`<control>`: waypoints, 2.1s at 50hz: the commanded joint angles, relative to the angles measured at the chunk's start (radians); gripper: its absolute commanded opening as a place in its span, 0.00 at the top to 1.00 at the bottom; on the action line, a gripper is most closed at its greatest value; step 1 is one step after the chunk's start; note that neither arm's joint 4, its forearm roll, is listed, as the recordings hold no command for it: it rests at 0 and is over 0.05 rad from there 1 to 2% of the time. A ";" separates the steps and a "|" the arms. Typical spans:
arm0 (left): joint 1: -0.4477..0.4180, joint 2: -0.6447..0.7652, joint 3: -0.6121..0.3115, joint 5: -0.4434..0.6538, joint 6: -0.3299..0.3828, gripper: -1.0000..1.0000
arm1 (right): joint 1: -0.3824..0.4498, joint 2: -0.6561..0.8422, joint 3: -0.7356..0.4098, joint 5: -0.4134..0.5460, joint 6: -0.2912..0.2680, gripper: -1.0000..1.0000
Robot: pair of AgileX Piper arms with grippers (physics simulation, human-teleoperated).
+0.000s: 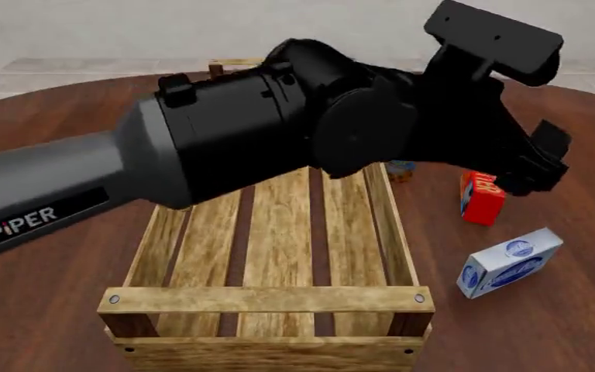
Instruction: Pick up the cream cheese and put it in the tray.
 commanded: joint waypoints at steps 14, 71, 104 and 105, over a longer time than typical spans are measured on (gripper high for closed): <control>-0.032 0.270 -0.171 0.079 0.037 0.00 | -0.005 0.000 -0.025 0.015 0.039 0.00; 0.019 0.732 -0.694 0.337 0.065 0.00 | 0.033 0.000 0.001 0.021 0.063 0.00; 0.016 0.845 -0.729 0.331 0.003 0.00 | 0.026 0.000 0.027 0.000 0.090 0.00; 0.005 0.851 -0.710 0.328 0.015 0.00 | 0.026 0.000 0.026 0.000 0.090 0.00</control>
